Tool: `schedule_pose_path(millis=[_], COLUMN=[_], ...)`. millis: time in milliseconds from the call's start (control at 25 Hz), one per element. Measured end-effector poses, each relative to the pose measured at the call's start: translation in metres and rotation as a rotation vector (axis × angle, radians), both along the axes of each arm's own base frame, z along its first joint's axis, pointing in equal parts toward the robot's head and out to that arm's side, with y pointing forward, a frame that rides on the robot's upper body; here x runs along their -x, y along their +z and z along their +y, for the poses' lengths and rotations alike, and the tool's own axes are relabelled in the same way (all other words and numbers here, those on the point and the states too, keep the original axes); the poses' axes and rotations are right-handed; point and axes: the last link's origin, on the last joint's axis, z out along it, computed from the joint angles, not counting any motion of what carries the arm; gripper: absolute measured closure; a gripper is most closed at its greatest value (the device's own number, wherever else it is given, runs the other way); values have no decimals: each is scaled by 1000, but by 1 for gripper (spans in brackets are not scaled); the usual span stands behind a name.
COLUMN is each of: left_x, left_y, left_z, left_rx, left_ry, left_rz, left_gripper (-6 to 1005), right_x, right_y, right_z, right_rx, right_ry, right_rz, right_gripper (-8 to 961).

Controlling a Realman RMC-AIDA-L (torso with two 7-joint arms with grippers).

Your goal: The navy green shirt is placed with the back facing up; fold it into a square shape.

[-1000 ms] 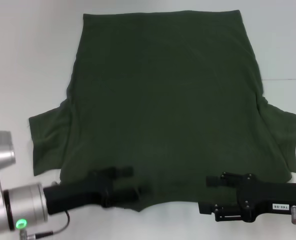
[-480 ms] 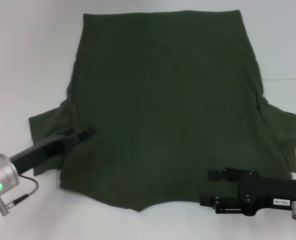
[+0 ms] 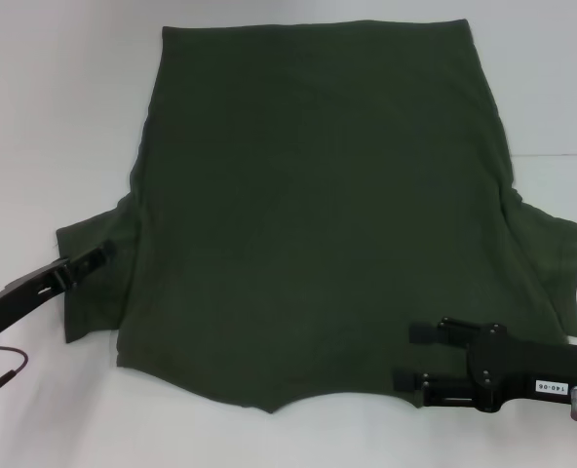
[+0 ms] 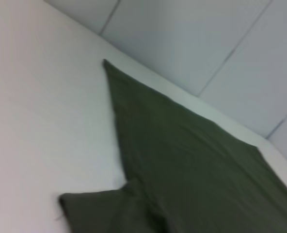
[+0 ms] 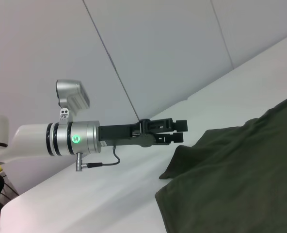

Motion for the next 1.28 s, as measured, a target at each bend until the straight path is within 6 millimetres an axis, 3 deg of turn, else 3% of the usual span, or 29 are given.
schedule_pose_path(millis=[840,1280], left_x=[15,15], left_y=[2,-7], left_z=[-11,-14], left_rx=[-1,42], left_ry=[47,38], left_rz=[35,52], left_gripper=[124,123], right_x=[2,2], right_y=[-1,-1], right_z=[1,1], right_rx=[1,0], right_ry=[5,6], right_rz=[2,1], right_gripper=[28,29])
